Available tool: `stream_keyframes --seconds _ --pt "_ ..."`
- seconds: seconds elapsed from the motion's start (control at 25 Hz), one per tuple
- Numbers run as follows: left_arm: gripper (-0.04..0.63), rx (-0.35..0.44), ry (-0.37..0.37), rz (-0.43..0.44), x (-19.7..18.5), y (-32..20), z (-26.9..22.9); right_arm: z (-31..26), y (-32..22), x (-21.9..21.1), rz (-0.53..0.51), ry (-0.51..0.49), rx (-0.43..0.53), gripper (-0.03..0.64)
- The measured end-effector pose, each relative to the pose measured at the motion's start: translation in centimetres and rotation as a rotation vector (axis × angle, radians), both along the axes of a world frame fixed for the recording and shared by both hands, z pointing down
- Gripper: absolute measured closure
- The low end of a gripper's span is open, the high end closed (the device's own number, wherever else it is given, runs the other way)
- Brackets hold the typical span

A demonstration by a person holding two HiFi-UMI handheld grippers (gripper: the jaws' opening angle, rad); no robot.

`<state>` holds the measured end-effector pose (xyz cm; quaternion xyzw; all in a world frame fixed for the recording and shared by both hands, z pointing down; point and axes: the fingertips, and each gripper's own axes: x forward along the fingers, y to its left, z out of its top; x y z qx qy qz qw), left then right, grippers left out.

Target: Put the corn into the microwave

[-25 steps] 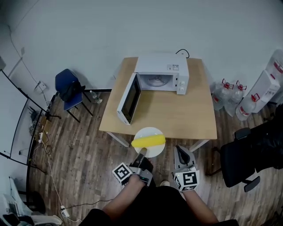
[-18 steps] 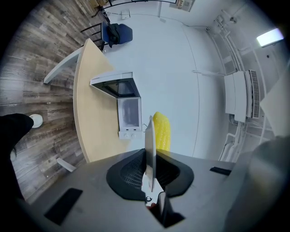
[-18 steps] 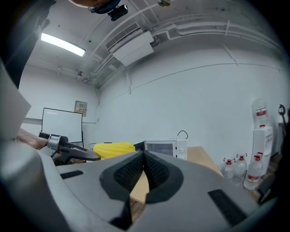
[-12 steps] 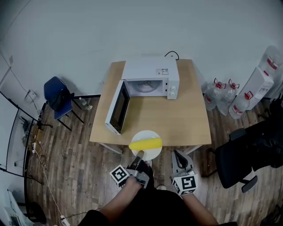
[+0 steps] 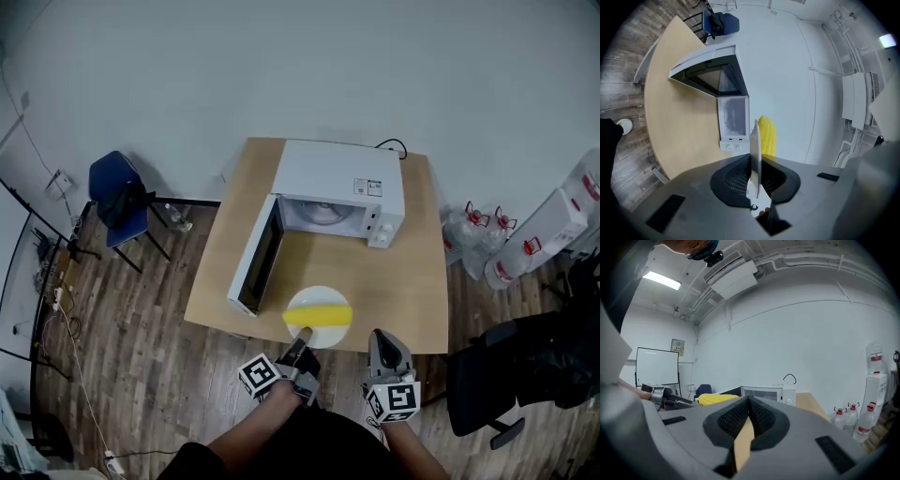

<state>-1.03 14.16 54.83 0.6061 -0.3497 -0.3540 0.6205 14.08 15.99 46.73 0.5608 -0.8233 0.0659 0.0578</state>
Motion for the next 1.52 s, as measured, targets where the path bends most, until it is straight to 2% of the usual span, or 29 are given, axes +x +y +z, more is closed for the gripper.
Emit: stream_keyframes --seconds 0.16,0.36,0.48,0.64,0.92,1.04,1.16,1.36,1.52 --pt "0.563 -0.005 -0.004 0.028 -0.8 -3.5 0.1 -0.5 -3.8 -1.4 -0.002 -0.011 -0.007 0.557" --pt "0.563 -0.037 -0.048 0.101 -1.2 -7.5 1.1 0.1 -8.5 -3.0 0.025 0.054 -0.055 0.557" --pt "0.563 -0.018 -0.033 0.137 -1.6 -10.4 0.9 0.3 -11.1 -3.8 0.047 0.062 -0.059 0.557" --pt "0.563 0.000 -0.073 0.180 -1.9 -12.5 1.4 1.2 -13.4 -4.4 0.090 0.052 -0.074 0.557" --pt "0.563 -0.018 -0.020 0.198 -1.4 -15.1 2.6 1.8 -15.0 -5.2 0.148 0.083 -0.069 0.557" --pt "0.563 -0.012 -0.019 0.208 -1.3 -16.3 3.1 1.9 -15.8 -5.2 0.153 0.085 -0.061 0.557" --pt "0.563 0.000 -0.040 0.199 -1.4 -17.4 3.9 2.0 -16.5 -5.5 0.141 0.075 -0.054 0.558" --pt "0.563 -0.028 -0.093 0.160 -1.5 -19.8 5.8 2.3 -17.6 -5.4 0.120 0.070 -0.048 0.557" --pt "0.563 -0.024 -0.105 0.130 -1.2 -22.5 6.6 2.8 -19.2 -4.6 0.120 0.068 -0.055 0.557"
